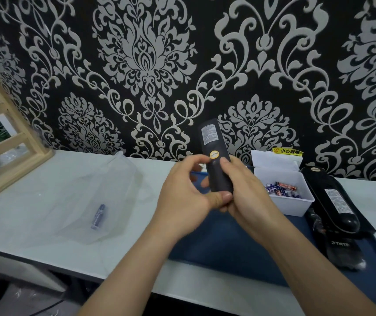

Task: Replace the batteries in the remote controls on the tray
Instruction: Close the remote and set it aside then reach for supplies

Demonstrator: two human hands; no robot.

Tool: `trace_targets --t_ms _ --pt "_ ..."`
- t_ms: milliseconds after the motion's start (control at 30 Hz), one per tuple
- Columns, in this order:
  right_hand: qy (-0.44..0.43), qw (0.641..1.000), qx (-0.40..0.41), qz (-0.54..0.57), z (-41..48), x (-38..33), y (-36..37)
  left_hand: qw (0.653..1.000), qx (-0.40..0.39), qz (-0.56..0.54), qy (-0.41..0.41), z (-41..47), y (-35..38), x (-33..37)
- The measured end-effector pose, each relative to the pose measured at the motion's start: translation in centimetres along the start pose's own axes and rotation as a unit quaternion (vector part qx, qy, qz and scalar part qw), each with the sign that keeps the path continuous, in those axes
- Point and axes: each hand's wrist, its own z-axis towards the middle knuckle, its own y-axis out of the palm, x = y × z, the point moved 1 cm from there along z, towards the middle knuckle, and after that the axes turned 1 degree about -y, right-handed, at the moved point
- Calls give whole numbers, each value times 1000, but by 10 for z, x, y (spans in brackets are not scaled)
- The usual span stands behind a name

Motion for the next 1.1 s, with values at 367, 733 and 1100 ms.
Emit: trace_targets --t_ms 367,733,1100 --pt "-3 988 -156 5 -8 -11 -11 928 -148 -328 -94 8 -1 0" --pt "-7 900 -20 -435 -13 -10 -37 895 -22 445 15 7 14 -7" --pt "22 760 -36 -649 -16 11 -41 872 -261 415 21 3 46 -5"
